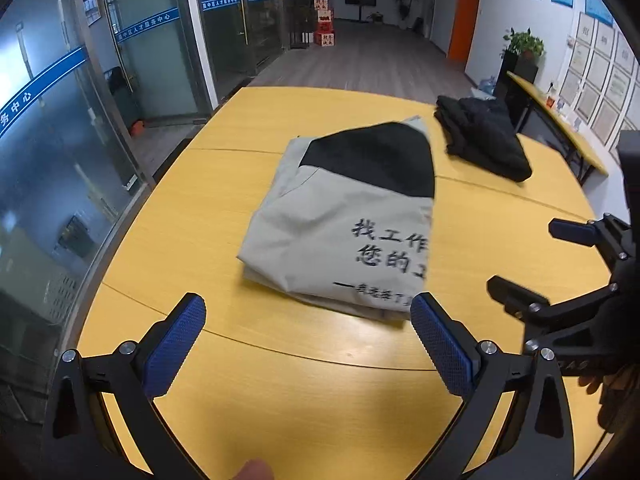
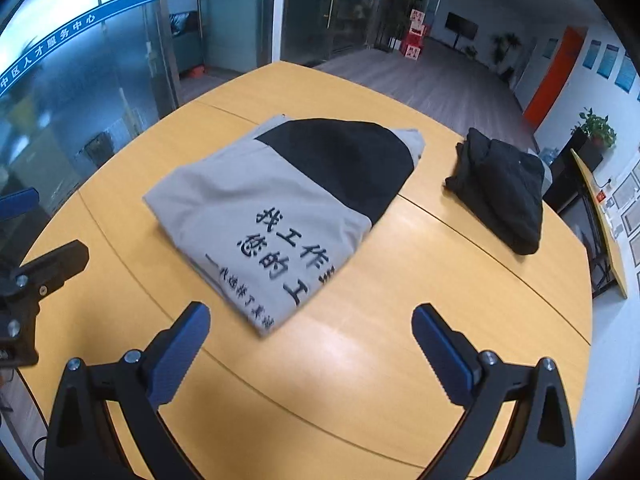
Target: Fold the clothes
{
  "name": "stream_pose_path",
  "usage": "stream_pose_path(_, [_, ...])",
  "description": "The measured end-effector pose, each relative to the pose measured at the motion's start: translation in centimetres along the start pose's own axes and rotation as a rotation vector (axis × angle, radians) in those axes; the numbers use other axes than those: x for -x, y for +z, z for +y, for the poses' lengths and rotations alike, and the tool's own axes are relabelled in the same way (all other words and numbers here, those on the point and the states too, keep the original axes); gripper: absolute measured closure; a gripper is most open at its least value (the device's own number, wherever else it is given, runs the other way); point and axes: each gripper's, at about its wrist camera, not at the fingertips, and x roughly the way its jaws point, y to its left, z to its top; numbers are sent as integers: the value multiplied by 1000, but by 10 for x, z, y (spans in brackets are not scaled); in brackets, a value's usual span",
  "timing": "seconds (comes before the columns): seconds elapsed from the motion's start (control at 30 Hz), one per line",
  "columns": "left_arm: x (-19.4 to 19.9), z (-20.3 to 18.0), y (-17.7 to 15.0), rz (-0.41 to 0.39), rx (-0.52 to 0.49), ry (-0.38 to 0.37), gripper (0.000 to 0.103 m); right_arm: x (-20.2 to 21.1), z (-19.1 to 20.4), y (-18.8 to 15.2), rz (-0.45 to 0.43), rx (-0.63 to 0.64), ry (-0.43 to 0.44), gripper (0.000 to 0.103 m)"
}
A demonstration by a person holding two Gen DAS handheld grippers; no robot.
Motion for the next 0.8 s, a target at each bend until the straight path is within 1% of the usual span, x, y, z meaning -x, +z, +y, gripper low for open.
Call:
stream_pose_path(0.07, [5,-7,-3,0,4,1,0,6,0,-1,11,4,0,0])
stream_pose_path(0.2, [17,-8,-5,1,8,0,0,18,0,-6,37,20,5,0])
stream_pose_path(0.3, [22,-7,-5,16,17,-19,0,24,3,-9,46,33,3,0])
stream_pose_path(0.4, [20,-4,-7,43,32,-40,0,30,4,-14,61,39,-5,0])
stream_pose_path(0.47, [18,-4,-7,56,29,-35,0,31,6,-14,74,35,3,0])
stream_pose_path(0.57, [15,-8,-7,72,18,-40,0,33,9,-14,79,48,-9,0])
stream_pose_path(0.7, [11,-10,-6,76,21,-71,0,32,13,-11,80,59,-14,0])
stream_pose_path(0.8, [6,-12,-6,88,13,-68,0,28,16,-9,88,63,-18,0])
